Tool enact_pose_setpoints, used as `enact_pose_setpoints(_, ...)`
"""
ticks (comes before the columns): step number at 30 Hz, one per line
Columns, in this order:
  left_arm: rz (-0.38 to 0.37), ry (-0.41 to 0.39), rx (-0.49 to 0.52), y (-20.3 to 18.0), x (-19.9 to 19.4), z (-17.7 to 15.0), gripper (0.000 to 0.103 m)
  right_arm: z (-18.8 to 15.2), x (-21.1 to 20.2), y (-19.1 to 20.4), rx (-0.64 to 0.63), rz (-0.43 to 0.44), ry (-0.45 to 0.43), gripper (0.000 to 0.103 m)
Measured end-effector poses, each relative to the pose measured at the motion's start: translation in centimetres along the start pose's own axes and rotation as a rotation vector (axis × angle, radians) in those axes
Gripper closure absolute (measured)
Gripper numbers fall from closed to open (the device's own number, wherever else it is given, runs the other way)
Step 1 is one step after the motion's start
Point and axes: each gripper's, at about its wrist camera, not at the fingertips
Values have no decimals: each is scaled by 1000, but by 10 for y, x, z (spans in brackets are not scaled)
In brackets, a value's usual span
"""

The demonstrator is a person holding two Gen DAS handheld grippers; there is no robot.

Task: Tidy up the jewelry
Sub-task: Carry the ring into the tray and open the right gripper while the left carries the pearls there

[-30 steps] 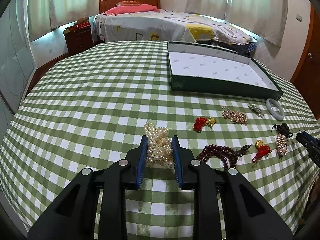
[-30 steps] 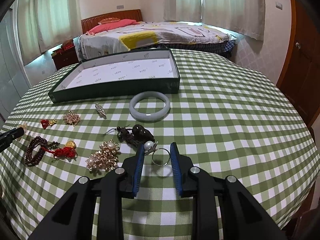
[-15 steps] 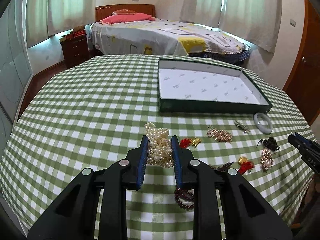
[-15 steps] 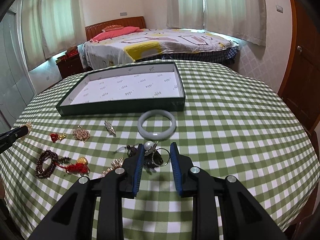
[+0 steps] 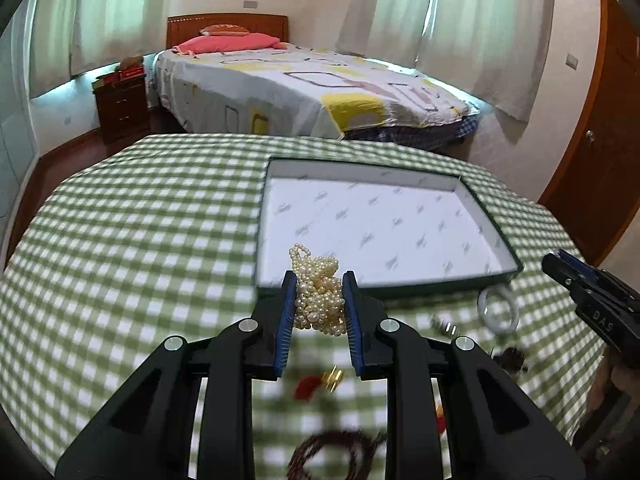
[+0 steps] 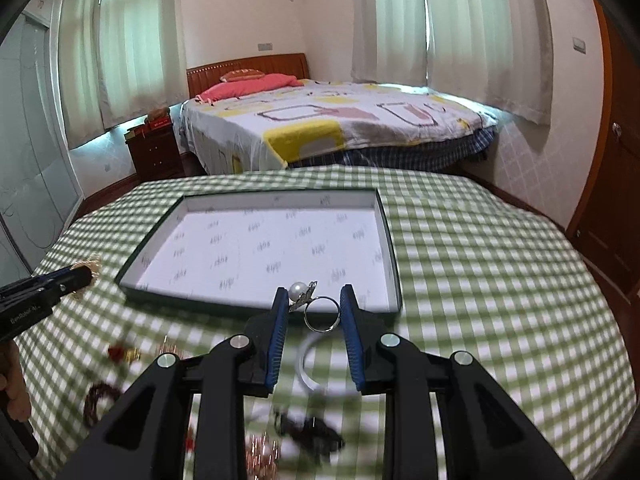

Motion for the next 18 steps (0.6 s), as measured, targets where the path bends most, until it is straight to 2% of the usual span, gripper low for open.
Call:
enact_pose_setpoints(7, -5, -13, 8, -14, 43, 41, 80, 30, 37, -7, -10, -1, 4, 76)
enact_pose_setpoints(18, 6, 144, 54, -26, 126, 31, 80, 16, 105, -20, -25, -5, 169, 76)
Point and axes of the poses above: each gripper's, at about its wrist camera, not at the fingertips, and x roughly the way its jaws point, y to its left, z to its top, and after that the axes turned 3 degrees about y, right-handed
